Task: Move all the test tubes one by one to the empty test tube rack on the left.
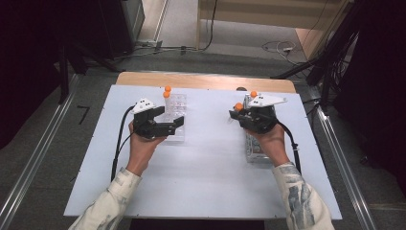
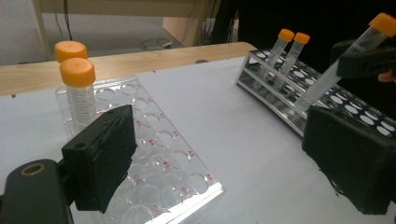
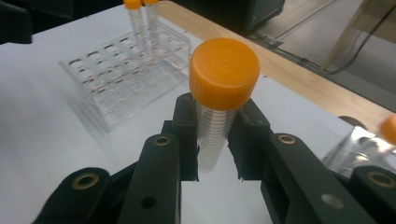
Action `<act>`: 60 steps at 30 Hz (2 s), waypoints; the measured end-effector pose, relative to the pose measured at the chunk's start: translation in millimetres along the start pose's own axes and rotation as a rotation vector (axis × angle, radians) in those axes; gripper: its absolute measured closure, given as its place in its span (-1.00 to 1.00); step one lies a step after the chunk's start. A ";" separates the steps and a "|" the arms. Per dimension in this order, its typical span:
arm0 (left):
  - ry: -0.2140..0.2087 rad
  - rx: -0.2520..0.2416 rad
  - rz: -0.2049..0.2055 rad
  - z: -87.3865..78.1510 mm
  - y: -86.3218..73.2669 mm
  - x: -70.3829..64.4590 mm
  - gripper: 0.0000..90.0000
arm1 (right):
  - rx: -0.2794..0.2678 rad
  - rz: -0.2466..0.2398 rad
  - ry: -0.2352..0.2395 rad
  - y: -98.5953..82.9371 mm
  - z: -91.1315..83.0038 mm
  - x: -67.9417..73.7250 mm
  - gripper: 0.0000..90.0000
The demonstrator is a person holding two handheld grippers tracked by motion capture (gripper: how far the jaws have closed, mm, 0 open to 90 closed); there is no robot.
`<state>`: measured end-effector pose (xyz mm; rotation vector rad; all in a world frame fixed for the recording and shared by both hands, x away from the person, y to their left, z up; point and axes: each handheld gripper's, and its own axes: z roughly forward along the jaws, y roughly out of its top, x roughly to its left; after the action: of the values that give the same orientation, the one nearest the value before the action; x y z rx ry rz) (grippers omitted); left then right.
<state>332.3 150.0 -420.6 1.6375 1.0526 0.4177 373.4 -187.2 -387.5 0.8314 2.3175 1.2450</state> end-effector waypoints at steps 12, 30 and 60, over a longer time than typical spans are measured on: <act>-0.060 0.006 0.057 2.6 1.6 -23.9 -0.71 | 0.052 -0.023 0.089 -7.8 31.8 38.9 0.59; -0.135 0.046 0.156 17.4 -8.7 -53.0 -0.37 | 0.095 -0.062 0.184 -14.4 64.4 75.2 0.59; -0.155 0.056 0.202 24.9 -18.2 -55.8 0.53 | 0.090 -0.063 0.216 -13.5 67.2 83.7 0.59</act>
<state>312.4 90.6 -432.3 1.8031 0.7933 0.3898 344.9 -96.6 -439.2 0.6749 2.5661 1.2667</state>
